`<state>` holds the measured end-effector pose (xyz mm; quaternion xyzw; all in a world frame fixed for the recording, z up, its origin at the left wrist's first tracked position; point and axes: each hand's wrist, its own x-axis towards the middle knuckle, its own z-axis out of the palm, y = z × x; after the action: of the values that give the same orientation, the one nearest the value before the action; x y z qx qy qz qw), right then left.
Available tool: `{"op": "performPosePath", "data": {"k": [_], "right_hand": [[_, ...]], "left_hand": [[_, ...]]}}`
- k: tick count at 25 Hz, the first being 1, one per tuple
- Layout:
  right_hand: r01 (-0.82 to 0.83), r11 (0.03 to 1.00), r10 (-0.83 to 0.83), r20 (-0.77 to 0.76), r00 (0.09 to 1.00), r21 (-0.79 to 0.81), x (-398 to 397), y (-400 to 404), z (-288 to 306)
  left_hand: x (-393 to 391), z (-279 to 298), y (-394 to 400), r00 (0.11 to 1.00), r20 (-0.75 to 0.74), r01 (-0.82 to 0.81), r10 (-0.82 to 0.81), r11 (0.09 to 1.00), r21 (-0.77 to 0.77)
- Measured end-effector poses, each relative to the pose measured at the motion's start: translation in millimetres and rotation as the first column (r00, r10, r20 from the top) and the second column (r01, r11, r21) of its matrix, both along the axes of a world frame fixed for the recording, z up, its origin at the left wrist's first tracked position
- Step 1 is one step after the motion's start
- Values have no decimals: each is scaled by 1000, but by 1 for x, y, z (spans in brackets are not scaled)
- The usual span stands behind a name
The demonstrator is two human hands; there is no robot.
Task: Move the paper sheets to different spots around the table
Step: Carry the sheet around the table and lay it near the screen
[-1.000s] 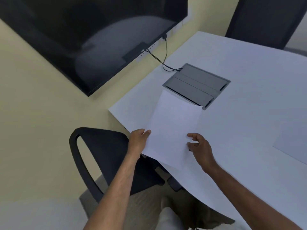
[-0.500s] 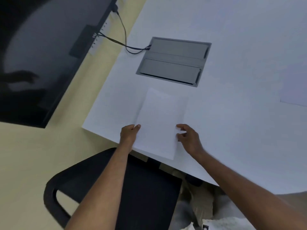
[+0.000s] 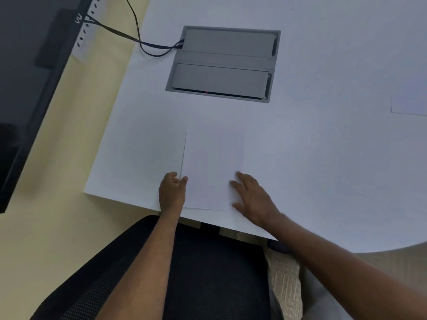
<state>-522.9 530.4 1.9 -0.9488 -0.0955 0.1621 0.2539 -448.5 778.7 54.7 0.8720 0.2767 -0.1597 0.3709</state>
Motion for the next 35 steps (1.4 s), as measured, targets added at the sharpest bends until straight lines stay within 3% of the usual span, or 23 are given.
{"op": "performPosePath", "data": {"k": [2, 5, 7, 15, 35], "right_hand": [[-1, 999, 4, 53, 999, -46, -2, 3, -10], [14, 999, -7, 130, 992, -51, -3, 7, -16], [6, 998, 3, 154, 988, -59, -3, 9, -18], [-40, 997, 51, 196, 979, -62, -6, 15, -20], [-24, 994, 45, 200, 979, -105, -8, 21, -22]], "left_hand": [[-7, -1, -2, 986, 51, 152, -161, 978, 146], [-17, -10, -5, 905, -6, 418, -425, 888, 189], [-20, -16, -5, 865, -47, 498, -500, 842, 205], [-19, -26, 5, 820, -56, 556, -569, 770, 313], [-20, -26, 8, 812, -35, 561, -582, 764, 318]]}}
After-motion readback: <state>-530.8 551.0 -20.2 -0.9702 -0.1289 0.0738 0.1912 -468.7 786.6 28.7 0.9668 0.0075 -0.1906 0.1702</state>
